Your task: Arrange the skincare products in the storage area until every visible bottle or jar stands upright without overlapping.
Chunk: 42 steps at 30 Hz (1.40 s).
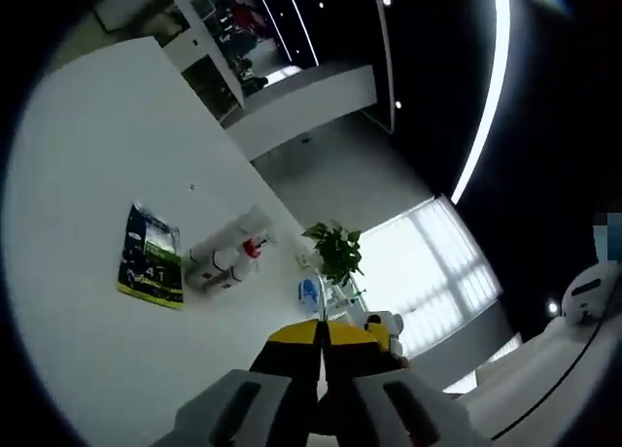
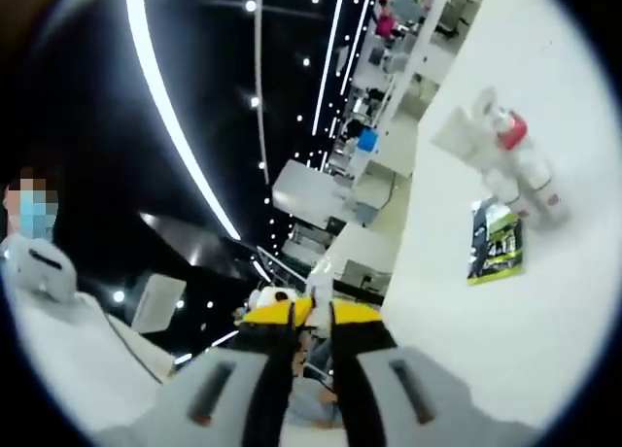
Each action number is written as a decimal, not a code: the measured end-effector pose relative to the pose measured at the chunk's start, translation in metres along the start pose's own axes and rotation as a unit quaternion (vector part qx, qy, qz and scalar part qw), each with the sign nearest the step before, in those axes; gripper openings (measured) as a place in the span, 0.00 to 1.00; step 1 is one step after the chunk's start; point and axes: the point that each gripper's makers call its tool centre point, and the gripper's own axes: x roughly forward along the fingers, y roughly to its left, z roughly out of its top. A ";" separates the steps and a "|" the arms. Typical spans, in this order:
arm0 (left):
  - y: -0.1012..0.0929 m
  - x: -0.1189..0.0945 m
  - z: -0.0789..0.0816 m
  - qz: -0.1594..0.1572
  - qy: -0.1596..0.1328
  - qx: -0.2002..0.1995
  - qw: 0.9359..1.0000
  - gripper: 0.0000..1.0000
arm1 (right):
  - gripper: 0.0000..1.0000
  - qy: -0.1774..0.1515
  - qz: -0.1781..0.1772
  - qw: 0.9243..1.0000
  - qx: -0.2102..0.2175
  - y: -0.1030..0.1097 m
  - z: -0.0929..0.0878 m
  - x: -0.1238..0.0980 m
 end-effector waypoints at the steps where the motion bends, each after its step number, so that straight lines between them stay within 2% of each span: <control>1: 0.009 -0.001 0.004 0.012 -0.001 -0.004 1.000 0.00 | 0.12 0.001 -0.001 1.000 0.001 0.000 0.000 -0.002; 3: 0.021 -0.003 0.010 0.020 -0.001 -0.007 1.000 0.00 | 0.12 0.007 -0.008 1.000 -0.002 -0.002 -0.001 -0.006; 7: 0.054 -0.003 0.021 0.068 0.014 -0.015 0.997 0.00 | 0.12 -0.001 -0.021 1.000 0.005 -0.006 -0.002 -0.018; 13: 0.092 -0.004 0.042 0.111 0.028 -0.013 0.993 0.00 | 0.12 0.013 -0.038 0.999 0.007 -0.011 -0.012 -0.028; 15: 0.104 -0.003 0.048 0.122 0.036 -0.011 0.992 0.00 | 0.12 0.008 -0.042 0.999 0.011 -0.012 -0.011 -0.033; 17: 0.115 -0.003 0.051 0.129 0.036 -0.037 0.990 0.00 | 0.11 0.004 -0.048 0.999 0.014 -0.013 -0.010 -0.038; 19: 0.125 -0.002 0.057 0.134 0.034 -0.037 0.990 0.00 | 0.11 -0.002 -0.054 0.998 0.014 -0.012 -0.010 -0.042; 23: 0.151 -0.003 0.060 0.174 0.045 -0.042 0.983 0.00 | 0.11 -0.005 -0.068 0.998 0.015 -0.015 -0.014 -0.053; 26: 0.166 0.001 0.061 0.188 0.054 -0.042 0.980 0.00 | 0.11 -0.019 -0.077 0.997 0.017 -0.019 -0.012 -0.060; 28: 0.180 0.001 0.059 0.211 0.070 -0.042 0.974 0.00 | 0.11 -0.032 -0.085 0.996 0.023 -0.022 -0.008 -0.064; 33: 0.197 0.010 0.062 0.220 0.080 -0.042 0.971 0.00 | 0.11 -0.041 -0.099 0.994 0.023 -0.022 -0.005 -0.068; 36: 0.204 0.019 0.071 0.217 0.077 -0.049 0.972 0.00 | 0.11 -0.044 -0.108 0.993 0.021 -0.024 -0.005 -0.071; 37: 0.215 0.025 0.083 0.215 0.072 -0.057 0.972 0.00 | 0.10 -0.050 -0.113 0.992 0.027 -0.027 -0.005 -0.074; 40: 0.215 0.034 0.093 0.213 0.069 -0.055 0.973 0.00 | 0.10 -0.053 -0.122 0.991 0.031 -0.032 -0.006 -0.075; 42: 0.220 0.041 0.100 0.216 0.080 -0.047 0.972 0.00 | 0.10 -0.053 -0.130 0.990 0.031 -0.036 -0.006 -0.074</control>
